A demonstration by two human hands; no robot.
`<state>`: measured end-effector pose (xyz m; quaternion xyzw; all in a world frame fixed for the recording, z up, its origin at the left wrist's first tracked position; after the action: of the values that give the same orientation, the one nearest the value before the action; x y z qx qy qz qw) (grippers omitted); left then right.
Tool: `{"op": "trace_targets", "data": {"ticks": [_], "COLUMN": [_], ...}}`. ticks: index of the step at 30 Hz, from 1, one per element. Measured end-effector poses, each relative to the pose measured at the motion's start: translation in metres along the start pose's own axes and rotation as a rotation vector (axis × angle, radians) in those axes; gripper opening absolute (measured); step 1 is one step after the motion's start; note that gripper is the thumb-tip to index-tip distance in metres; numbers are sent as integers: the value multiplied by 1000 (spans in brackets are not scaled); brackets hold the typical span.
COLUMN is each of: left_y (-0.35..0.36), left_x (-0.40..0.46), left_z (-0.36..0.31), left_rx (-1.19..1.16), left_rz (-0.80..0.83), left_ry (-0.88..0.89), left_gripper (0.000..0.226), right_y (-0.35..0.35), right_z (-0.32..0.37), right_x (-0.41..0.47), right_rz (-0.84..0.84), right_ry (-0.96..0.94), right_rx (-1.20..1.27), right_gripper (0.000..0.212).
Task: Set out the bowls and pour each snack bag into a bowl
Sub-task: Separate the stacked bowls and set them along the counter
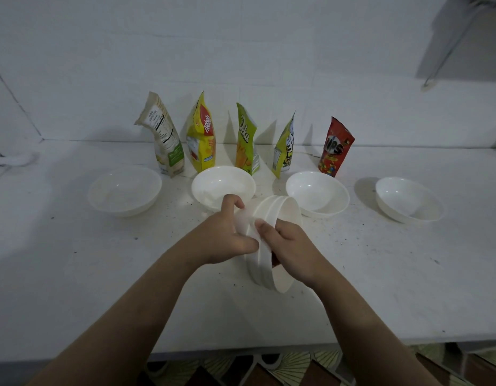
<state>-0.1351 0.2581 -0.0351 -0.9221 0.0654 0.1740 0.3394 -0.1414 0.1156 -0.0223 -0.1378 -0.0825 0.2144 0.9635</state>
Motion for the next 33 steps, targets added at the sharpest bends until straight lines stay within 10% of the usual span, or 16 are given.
{"op": "trace_targets", "data": {"ticks": [14, 33], "left_y": [2, -89], "left_x": [-1, -28], "left_z": [41, 155], "left_rx": [-466, -336], "left_rz": [175, -466], "left_ry": [-271, -387], "left_gripper": [70, 28], "right_y": [-8, 44], "right_z": [21, 48], "right_x": [-10, 0], "right_rz": [-124, -390], "right_ry": [-171, -394], "right_rx": [-262, -82], "right_gripper": [48, 30]}}
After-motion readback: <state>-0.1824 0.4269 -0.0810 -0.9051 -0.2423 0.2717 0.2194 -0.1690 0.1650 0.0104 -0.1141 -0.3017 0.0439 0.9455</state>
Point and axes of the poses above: each hand's wrist, its own x-axis towards the middle knuckle, its own y-axis out of the palm, z = x × y, the point moved 5 cm from there along x, towards the middle knuckle, and after that the axes turned 10 degrees about -y, right-handed, at the moved point
